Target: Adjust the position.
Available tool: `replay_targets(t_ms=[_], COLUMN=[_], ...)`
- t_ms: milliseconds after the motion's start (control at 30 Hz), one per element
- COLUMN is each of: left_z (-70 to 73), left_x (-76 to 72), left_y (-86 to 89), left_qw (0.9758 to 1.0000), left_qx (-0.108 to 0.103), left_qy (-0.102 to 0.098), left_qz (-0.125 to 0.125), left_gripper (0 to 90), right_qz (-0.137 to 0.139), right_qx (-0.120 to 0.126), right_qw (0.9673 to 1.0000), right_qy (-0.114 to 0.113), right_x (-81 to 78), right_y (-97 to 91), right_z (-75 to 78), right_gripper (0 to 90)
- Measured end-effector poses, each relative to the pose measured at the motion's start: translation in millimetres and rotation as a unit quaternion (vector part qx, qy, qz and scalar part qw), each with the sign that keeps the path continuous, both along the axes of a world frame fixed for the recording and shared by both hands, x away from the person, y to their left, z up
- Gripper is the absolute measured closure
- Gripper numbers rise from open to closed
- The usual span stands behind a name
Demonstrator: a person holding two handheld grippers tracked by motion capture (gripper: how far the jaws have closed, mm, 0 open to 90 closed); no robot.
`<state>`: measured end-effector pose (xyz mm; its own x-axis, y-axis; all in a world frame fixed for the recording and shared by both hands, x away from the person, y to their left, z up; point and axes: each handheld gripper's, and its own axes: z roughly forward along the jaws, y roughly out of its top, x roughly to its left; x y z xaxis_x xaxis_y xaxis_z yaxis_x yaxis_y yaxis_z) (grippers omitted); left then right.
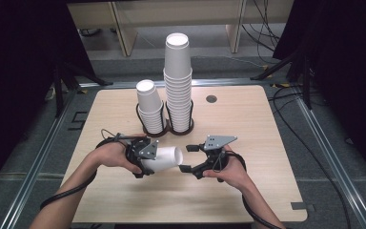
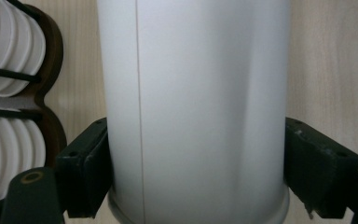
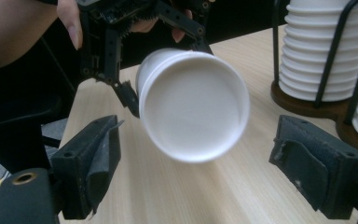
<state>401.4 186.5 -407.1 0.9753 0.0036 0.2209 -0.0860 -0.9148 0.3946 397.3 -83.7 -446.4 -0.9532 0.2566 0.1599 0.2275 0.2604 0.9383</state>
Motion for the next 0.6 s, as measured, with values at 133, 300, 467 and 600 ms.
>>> replay_targets(t_ms=[133, 300, 467, 600], left_z=[-1.3, -0.8, -0.8, 0.4], left_x=[-1.1, -1.8, -3.0, -2.9], left_y=[-1.8, -2.5, -2.9, -3.1], left_qw=[1.0000, 1.0000, 0.9999, 0.9998], left_qx=[-0.002, -0.006, -0.011, -0.016], left_qy=[0.001, 0.000, 0.001, 0.001], left_qz=[-0.005, -0.007, -0.010, -0.015], left_gripper=[17.1, 17.1, 17.1, 17.1], right_qz=[0.012, 0.020, 0.021, 0.030], right_qx=[-0.001, 0.002, 0.002, 0.004], right_qw=[0.9999, 0.9997, 0.9998, 0.9995], right_qy=[0.004, 0.011, 0.006, 0.011], right_x=[0.7, 2.4, 4.3, 4.5], right_y=[7.1, 13.8, 17.8, 21.2], right_z=[1.9, 2.0, 2.0, 0.3], right_gripper=[15.7, 15.7, 15.8, 16.7])
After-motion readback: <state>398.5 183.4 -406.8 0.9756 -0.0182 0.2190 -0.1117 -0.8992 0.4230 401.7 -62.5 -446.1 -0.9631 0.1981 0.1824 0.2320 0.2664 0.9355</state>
